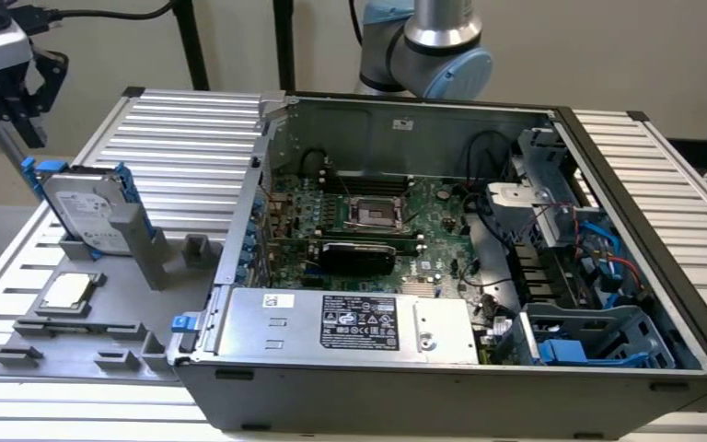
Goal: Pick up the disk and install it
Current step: 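Pick up the disk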
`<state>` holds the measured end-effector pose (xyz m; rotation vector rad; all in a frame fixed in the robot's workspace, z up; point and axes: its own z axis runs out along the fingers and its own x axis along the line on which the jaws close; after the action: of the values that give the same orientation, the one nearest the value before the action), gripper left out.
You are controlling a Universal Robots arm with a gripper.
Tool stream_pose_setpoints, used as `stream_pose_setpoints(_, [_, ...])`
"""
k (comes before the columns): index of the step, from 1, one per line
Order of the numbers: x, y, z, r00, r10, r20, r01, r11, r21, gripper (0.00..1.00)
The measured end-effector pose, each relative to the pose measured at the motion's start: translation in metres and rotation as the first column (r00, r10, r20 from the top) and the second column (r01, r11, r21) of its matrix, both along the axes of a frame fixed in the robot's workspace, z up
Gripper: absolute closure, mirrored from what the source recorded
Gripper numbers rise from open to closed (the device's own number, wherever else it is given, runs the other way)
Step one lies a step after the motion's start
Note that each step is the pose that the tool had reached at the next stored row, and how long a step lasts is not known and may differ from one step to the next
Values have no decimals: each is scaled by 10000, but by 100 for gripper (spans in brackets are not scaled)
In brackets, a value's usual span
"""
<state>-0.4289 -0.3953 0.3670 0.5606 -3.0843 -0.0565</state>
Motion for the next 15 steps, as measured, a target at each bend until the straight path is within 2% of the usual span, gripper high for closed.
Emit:
stream_pose_setpoints(4, [0,0,-1,9973,729,1,-729,9973,0,89])
stream_pose_setpoints(8, [0,0,-1,9895,1444,7,-1444,9895,0,89])
stream_pose_setpoints(12, [0,0,-1,9762,2169,12,-2169,9762,-2,89])
stream_pose_setpoints(15, [0,0,-2,9629,2697,17,-2697,9629,-3,89])
